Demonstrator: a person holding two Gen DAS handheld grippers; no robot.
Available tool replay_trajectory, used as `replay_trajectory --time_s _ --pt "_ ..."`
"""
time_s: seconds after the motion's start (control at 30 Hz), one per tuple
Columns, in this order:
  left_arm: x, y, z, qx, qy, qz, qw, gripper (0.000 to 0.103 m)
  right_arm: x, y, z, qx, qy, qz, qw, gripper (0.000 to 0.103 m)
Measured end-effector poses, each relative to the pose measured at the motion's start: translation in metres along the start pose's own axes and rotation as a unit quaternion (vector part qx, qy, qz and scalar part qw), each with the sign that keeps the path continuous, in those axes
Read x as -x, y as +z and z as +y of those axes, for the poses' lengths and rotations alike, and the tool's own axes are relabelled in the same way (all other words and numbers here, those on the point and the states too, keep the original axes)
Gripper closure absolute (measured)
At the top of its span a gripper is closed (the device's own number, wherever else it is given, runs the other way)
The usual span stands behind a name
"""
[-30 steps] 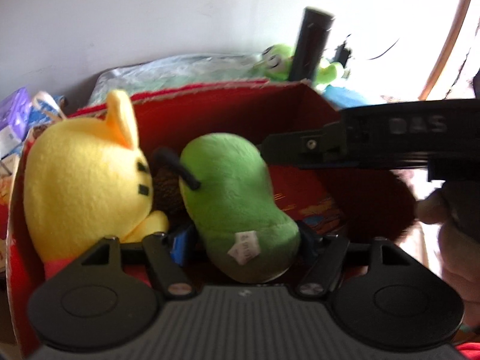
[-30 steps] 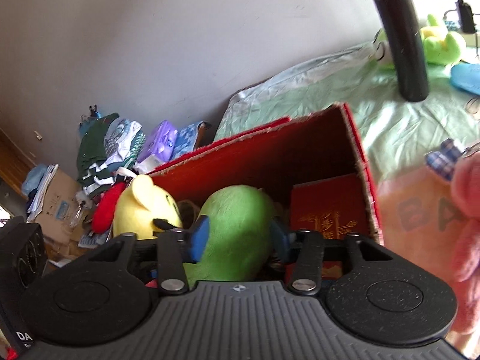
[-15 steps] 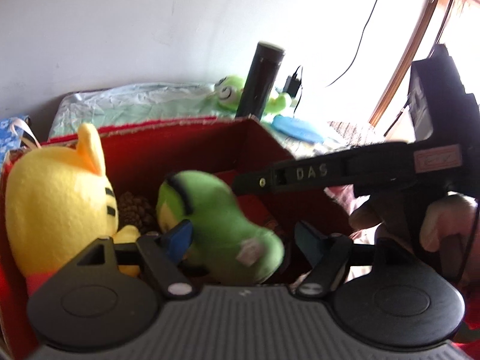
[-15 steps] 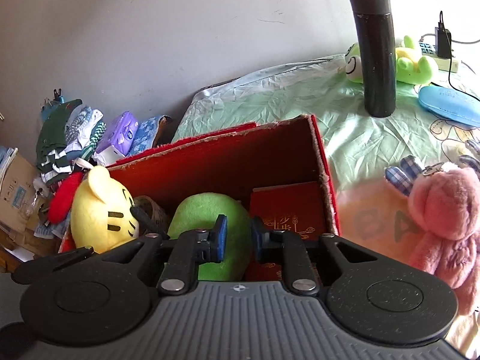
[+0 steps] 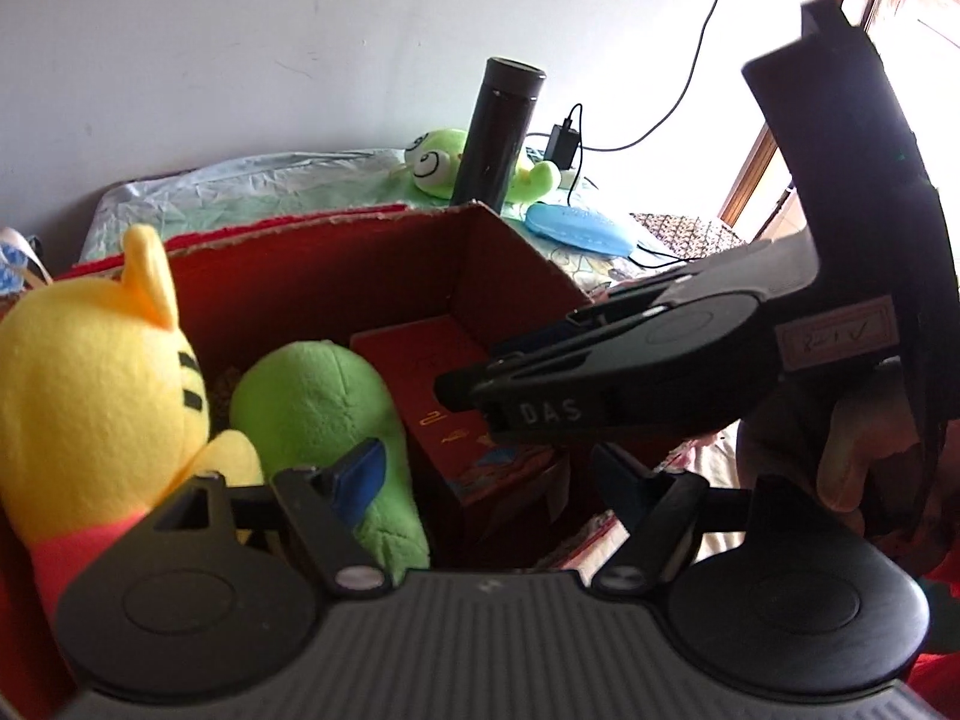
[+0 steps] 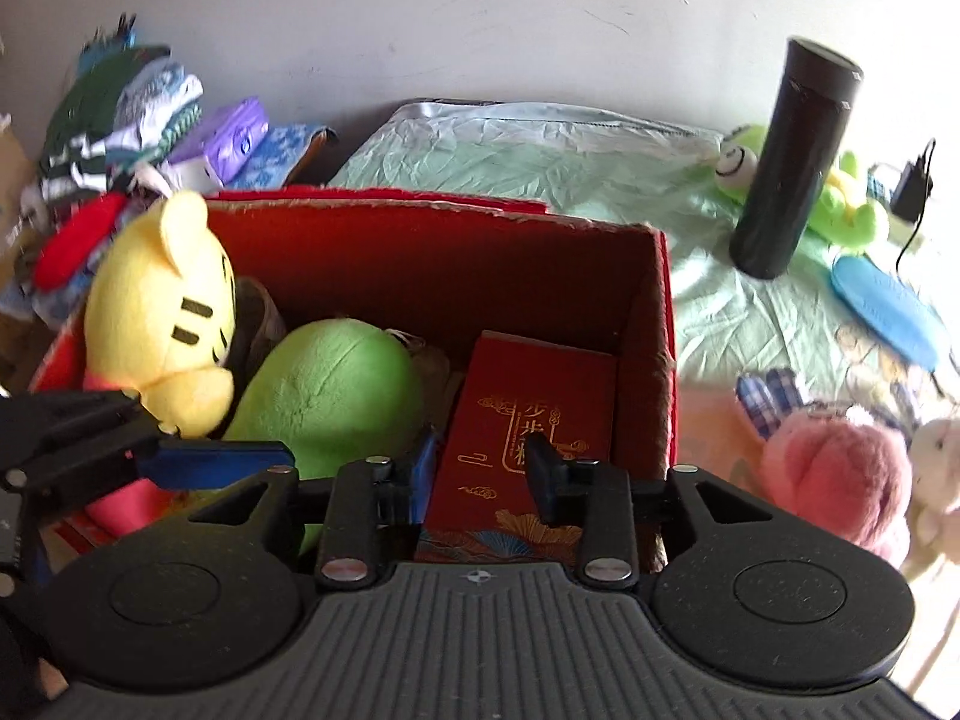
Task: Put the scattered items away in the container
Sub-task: 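Lower the green plush into the red box and open the right gripper, then withdraw the right gripper from the box toward the pink teddy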
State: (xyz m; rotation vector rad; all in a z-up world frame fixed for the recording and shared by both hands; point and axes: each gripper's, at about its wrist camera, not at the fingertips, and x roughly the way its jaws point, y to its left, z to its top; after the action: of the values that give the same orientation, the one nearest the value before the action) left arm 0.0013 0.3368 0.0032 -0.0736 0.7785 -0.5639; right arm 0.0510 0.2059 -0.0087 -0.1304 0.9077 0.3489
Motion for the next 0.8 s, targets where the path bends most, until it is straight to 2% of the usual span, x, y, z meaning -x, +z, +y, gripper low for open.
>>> replay_trajectory --time_s 0.17,0.23,0.43,0.47,0.6,0.73,0.8 --pt "0.004 -0.003 0.005 0.003 0.0 -0.002 1.0 0.024 -0.004 0.003 0.014 0.034 0.014 -0.003 0.999 0.067" --pt "0.004 -0.004 0.006 0.004 0.003 -0.002 1.0 0.025 -0.01 0.006 0.015 0.027 0.027 0.003 0.999 0.067" --pt "0.003 -0.005 0.013 0.013 0.02 0.004 0.9997 0.026 -0.03 0.007 0.01 -0.037 0.101 0.026 0.994 0.088" --pt "0.004 -0.006 0.016 0.017 0.017 0.003 0.9997 0.026 -0.034 0.006 0.011 -0.046 0.112 0.034 0.992 0.1" --pt "0.003 -0.006 0.015 0.014 0.021 0.003 0.9997 0.026 -0.029 0.006 0.023 -0.019 0.106 0.028 0.994 0.1" --pt "0.004 -0.008 0.016 0.017 0.02 0.001 0.9997 0.025 -0.028 0.003 0.022 -0.029 0.103 0.025 0.994 0.099" --pt "0.004 -0.008 0.015 0.016 0.02 0.002 0.9997 0.023 -0.027 0.003 0.022 -0.031 0.094 0.022 0.995 0.095"
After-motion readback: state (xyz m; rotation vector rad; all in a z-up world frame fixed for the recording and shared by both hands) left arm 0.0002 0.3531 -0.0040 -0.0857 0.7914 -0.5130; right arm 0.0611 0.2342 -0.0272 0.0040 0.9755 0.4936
